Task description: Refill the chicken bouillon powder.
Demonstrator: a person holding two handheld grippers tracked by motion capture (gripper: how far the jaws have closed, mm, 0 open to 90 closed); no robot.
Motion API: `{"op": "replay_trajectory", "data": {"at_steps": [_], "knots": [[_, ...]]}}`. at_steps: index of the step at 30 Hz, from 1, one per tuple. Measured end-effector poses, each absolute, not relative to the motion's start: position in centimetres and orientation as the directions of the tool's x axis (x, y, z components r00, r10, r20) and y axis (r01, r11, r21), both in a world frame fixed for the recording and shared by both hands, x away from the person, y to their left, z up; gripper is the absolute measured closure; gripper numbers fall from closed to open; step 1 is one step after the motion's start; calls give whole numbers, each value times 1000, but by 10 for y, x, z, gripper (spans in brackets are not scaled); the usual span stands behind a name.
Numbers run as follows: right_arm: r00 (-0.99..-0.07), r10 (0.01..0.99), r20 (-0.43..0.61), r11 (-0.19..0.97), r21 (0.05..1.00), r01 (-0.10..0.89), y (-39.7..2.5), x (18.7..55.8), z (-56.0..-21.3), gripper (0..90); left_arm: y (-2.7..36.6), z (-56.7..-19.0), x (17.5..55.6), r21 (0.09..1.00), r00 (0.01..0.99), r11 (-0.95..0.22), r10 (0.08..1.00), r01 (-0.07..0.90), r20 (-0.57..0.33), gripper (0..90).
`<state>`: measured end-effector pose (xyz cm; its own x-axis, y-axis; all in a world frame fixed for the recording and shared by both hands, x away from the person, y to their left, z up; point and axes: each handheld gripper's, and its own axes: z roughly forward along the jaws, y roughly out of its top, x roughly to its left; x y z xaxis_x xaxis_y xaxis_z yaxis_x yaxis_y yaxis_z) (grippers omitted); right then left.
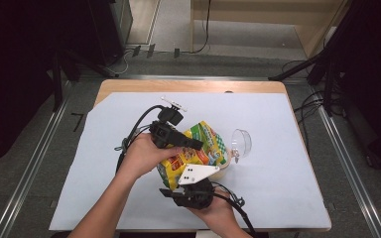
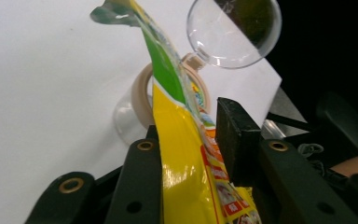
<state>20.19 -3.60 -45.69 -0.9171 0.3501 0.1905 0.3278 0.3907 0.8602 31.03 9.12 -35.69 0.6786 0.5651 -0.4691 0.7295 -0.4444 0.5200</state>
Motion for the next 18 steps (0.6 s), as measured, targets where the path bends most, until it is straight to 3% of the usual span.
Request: {"op": "replay_trajectory", "data": {"at_steps": [18], "knots": [[-922, 347, 172, 404, 860, 313, -31, 210, -447, 737, 92, -350, 318, 537, 670, -414, 565, 735, -482, 686]]}}
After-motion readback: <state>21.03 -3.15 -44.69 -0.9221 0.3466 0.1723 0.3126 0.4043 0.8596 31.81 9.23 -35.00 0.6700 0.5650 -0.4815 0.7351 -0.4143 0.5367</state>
